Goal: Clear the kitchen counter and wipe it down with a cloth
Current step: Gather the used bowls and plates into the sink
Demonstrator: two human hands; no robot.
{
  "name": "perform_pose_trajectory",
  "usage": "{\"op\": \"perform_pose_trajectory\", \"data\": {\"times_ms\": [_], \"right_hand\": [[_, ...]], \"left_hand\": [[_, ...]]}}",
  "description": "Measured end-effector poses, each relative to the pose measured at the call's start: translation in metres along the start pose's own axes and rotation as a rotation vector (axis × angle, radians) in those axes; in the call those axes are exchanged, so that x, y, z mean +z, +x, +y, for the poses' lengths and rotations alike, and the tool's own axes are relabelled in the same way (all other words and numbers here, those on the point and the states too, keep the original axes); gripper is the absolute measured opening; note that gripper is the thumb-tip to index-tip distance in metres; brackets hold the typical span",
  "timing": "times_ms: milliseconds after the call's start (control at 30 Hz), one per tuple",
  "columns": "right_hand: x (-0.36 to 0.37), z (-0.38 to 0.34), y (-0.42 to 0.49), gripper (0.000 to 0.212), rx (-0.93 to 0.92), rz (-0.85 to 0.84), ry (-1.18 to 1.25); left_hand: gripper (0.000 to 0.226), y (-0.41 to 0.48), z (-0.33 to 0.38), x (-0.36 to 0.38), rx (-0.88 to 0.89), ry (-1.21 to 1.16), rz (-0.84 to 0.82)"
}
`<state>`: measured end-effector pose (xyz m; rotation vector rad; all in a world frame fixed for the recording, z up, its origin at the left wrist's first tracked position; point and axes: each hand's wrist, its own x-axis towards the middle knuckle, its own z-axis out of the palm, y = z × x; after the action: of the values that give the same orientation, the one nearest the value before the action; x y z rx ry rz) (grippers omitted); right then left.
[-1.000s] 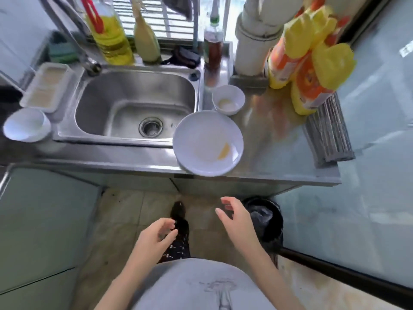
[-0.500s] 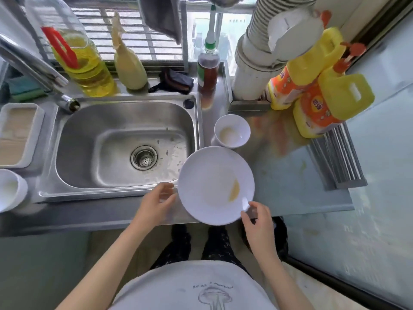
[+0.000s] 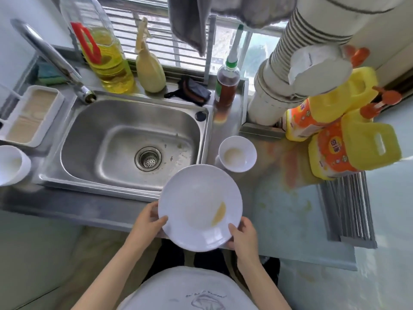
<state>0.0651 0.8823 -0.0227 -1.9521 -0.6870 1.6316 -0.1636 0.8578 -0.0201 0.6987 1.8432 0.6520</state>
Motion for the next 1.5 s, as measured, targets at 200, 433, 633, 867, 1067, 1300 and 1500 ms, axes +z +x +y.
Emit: {"op": "perform_pose_trajectory", "data": {"times_ms": [200,433,633,867,1067,1300,1500], "right_hand": [[0.045,-0.031,0.005,0.011,-0.005,-0.099,0.007],[0.148,-0.073,0.033,0.014,-0.008,-0.090,0.104],[0.232,-0.080,0.082,0.019,0.028,-0.008,0.150],[0.290,-0.045,0.145,0.031,0.077,0.026,0.023],[0.319,-0.023,0.165,0.036,0.159,0.056,0.147],[0.306,-0.007,0.172,0.026,0.145,-0.099,-0.413],[0.262,-0.049,0.140,0.026,-0.089,-0.190,-0.691]], "left_hand": [[0.031,0.010,-0.010,-0.051,0.021,-0.043,0.203],[0.054,0.074,-0.025,-0.142,0.062,0.267,0.507],[0.065,0.130,-0.050,-0.166,0.048,0.753,0.391],[0.045,0.141,-0.062,-0.156,0.175,0.832,0.536],[0.040,0.145,-0.065,-0.154,0.226,0.817,0.617],[0.042,0.145,-0.064,-0.154,0.221,0.789,0.612],[0.043,0.143,-0.062,-0.155,0.199,0.774,0.557]]}}
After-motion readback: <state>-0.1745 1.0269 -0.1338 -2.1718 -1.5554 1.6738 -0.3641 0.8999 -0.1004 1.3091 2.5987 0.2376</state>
